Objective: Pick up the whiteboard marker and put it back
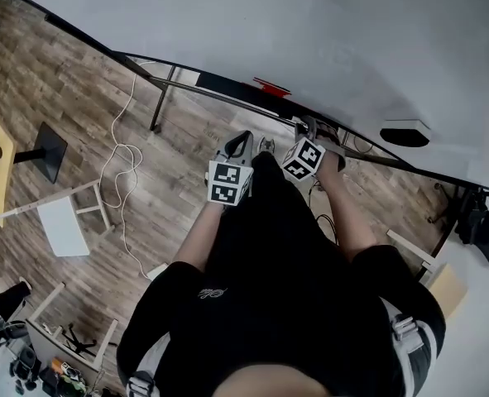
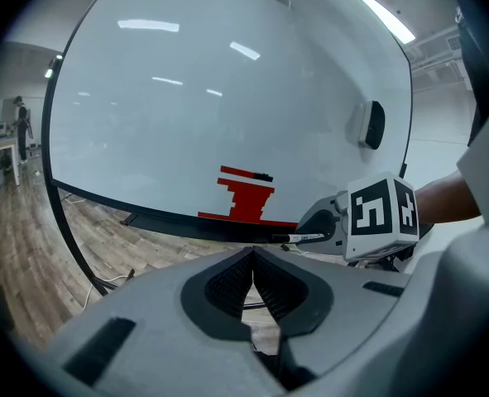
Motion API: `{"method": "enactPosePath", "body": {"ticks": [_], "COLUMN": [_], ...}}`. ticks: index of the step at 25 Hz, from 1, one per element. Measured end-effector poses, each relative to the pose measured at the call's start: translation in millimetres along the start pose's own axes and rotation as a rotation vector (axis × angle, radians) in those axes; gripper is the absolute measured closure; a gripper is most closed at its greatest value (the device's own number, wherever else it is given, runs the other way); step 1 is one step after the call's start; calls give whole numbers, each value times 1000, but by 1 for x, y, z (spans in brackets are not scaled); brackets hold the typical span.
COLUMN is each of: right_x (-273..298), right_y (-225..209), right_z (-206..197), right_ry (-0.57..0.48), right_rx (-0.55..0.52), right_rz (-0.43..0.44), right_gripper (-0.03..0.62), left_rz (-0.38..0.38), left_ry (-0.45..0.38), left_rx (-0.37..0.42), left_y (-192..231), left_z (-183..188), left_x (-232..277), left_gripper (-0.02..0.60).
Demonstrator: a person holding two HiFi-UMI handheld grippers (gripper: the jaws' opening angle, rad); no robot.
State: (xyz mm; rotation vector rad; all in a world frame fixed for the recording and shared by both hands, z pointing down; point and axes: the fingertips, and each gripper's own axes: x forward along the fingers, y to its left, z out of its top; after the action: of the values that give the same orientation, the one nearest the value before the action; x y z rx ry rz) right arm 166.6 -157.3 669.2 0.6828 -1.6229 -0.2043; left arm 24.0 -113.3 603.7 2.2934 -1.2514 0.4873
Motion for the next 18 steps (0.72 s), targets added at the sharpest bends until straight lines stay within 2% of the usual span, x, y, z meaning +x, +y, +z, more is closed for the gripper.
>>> {"method": "enactPosePath", "body": {"ticks": [10,18], "right_x": [2,1], "right_y": [-3,-4], "right_z": [0,-1], "right_ry": [-12,-36], "right_rx": [19,76], "right_rz": [10,38], "right_gripper": [522,514], "left_rz": [-3,-17], "left_ry": [17,25], "left_rx": [1,4], "left_y": [-2,-10], "left_z": [-2,-3], "left_x": [5,9], "left_gripper": [574,574]}}
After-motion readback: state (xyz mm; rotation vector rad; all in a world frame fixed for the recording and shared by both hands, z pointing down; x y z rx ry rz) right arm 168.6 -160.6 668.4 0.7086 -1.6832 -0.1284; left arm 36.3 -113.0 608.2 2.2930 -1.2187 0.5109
